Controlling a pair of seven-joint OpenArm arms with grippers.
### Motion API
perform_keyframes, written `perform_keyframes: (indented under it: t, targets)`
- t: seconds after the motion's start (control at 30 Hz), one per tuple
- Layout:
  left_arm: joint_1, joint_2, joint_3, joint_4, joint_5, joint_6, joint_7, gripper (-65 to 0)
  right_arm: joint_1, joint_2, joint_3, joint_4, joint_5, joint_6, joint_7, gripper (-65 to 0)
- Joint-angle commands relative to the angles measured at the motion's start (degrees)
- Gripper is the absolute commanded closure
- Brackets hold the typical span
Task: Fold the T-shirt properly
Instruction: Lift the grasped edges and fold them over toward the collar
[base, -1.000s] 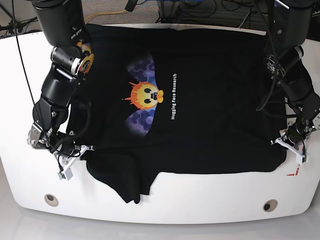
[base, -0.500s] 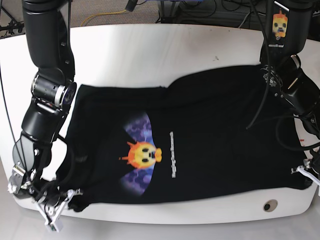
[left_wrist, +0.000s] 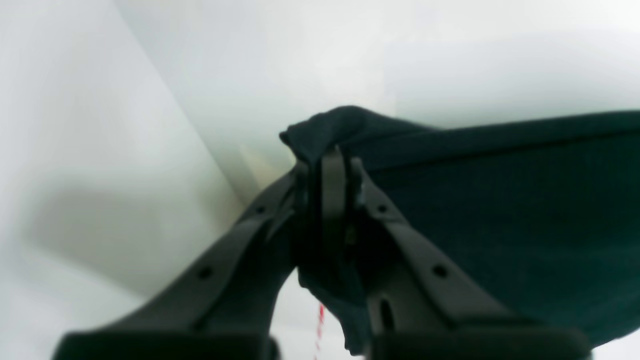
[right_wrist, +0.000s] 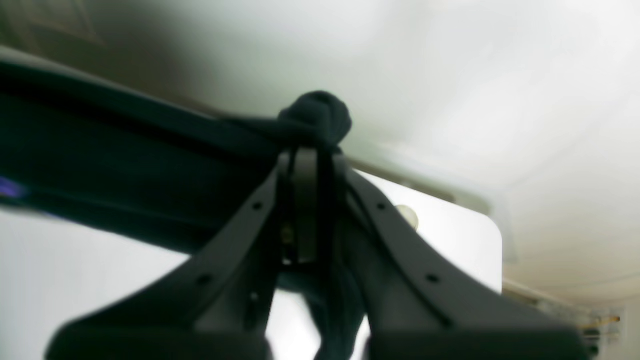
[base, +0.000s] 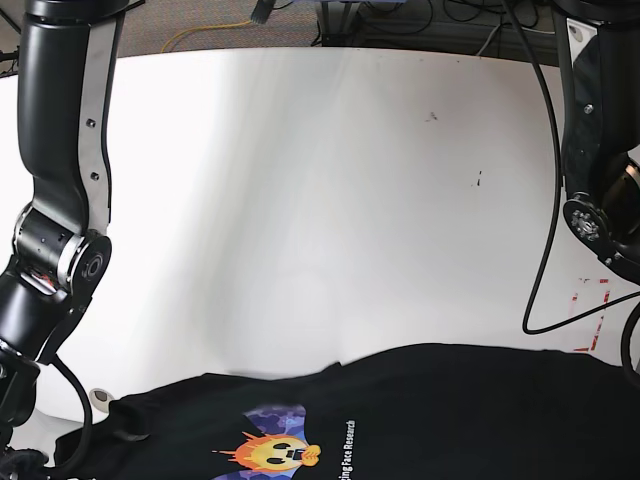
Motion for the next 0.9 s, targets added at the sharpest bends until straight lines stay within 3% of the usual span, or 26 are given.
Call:
perform_keyframes:
  t: [0.0, 0.13, 0.47, 0.6, 0.87]
  targets:
    - [-0.3, -0.81, 1.26, 1.94, -0.39, 1.23, 0.07, 0.0, 1.74, 0.86, 0.11, 3.9, -2.36, -0.51, -2.87, 0.0]
    - [4.89, -0.81, 1.61, 5.11, -3.3, 1.23, 0.07, 0.0, 1.18, 0.86, 0.2, 10.85, -2.36, -0.51, -5.59, 0.0]
    - [27.57, -0.72, -1.9, 11.61, -7.78, 0.97, -0.29, 0.0, -24.22, 0.34, 0.64, 29.57, -2.36, -0.51, -7.35, 0.0]
    - [36.27, -0.72, -2.69, 11.61, -11.65, 0.97, -0.99, 0.0, -35.39, -2.21, 1.61, 34.32, -2.36, -0.51, -6.56, 0.0]
    - [53.15, -0.45, -2.78, 11.35, -12.97, 0.97, -10.57, 0.0, -51.47, -7.14, 8.29, 36.7, -2.36, -0.51, -4.63, 0.0]
